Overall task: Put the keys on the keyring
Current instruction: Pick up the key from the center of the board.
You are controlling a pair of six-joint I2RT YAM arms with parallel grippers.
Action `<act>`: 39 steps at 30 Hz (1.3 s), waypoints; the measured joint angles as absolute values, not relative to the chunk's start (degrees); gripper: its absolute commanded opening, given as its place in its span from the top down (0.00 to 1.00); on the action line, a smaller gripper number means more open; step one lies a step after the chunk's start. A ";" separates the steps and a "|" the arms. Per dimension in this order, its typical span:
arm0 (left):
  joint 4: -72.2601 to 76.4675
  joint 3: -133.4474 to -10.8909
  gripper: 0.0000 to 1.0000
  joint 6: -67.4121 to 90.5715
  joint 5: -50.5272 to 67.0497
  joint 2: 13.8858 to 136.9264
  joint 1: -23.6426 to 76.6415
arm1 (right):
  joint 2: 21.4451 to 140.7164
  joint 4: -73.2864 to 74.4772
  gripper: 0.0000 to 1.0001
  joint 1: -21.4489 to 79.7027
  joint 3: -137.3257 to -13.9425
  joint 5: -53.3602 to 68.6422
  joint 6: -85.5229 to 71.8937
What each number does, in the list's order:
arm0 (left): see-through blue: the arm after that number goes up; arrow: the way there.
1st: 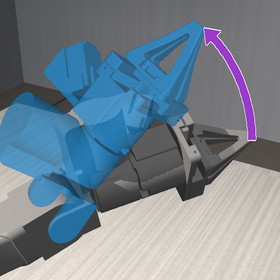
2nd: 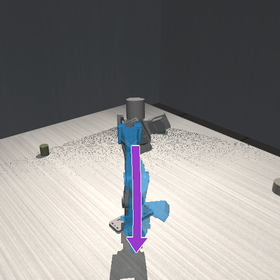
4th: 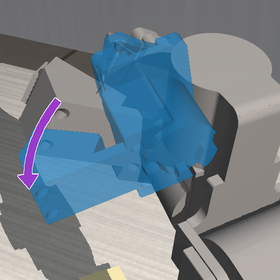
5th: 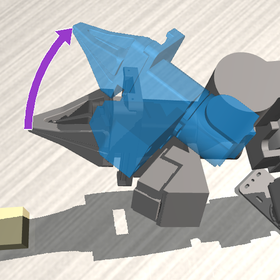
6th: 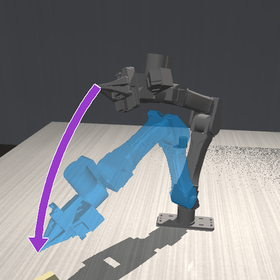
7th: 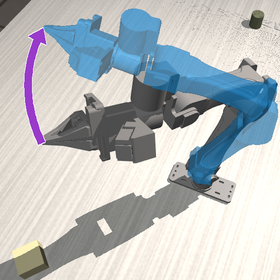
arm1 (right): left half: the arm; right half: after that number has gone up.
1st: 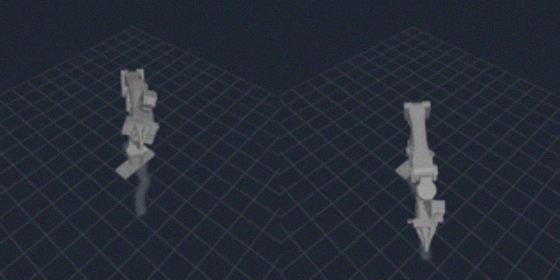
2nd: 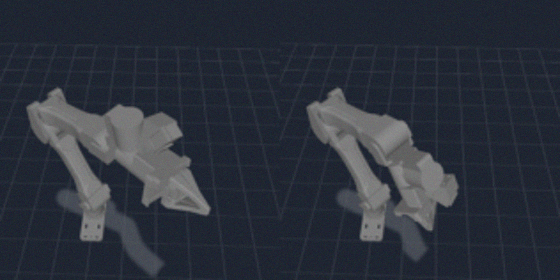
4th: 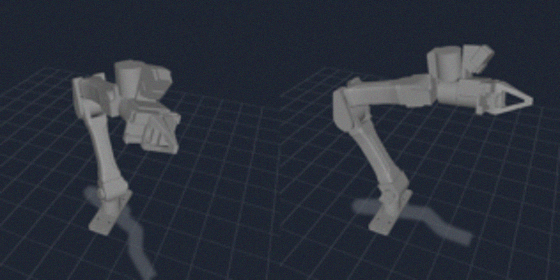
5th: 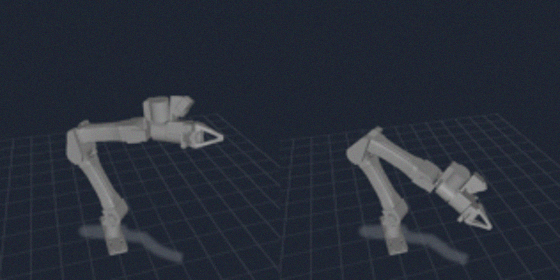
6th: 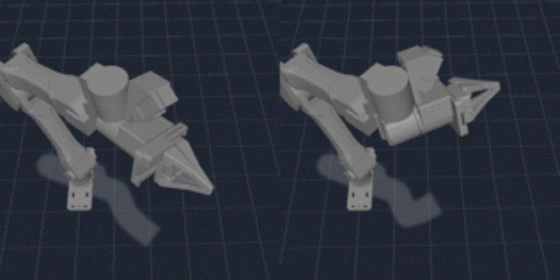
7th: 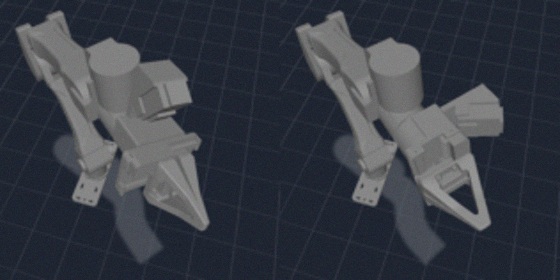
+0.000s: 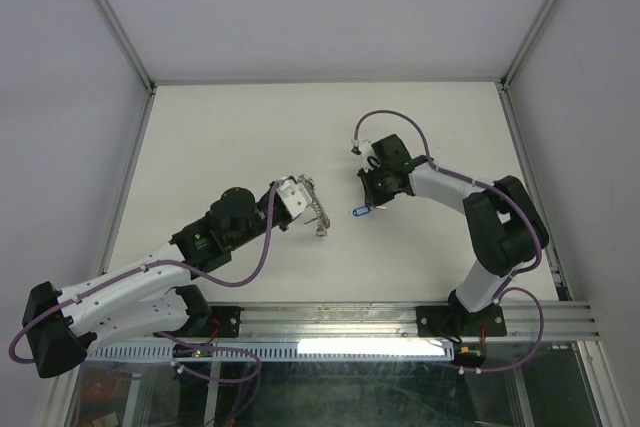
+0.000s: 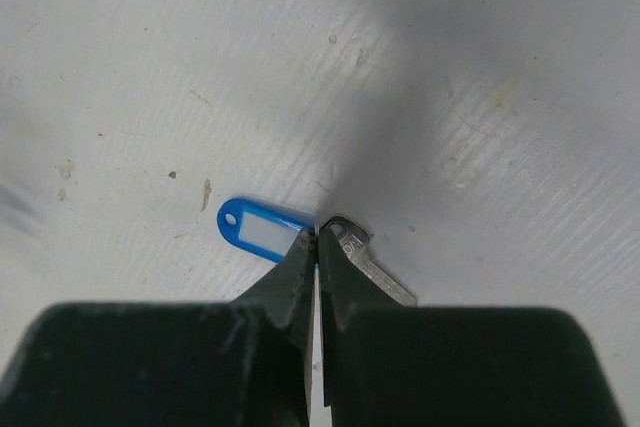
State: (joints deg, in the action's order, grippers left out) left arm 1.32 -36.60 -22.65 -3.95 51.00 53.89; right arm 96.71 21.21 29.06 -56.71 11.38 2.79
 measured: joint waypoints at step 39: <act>7.05 -35.62 1.00 -21.61 -6.44 51.37 53.89 | 54.11 -24.21 1.00 34.15 -30.94 31.03 2.31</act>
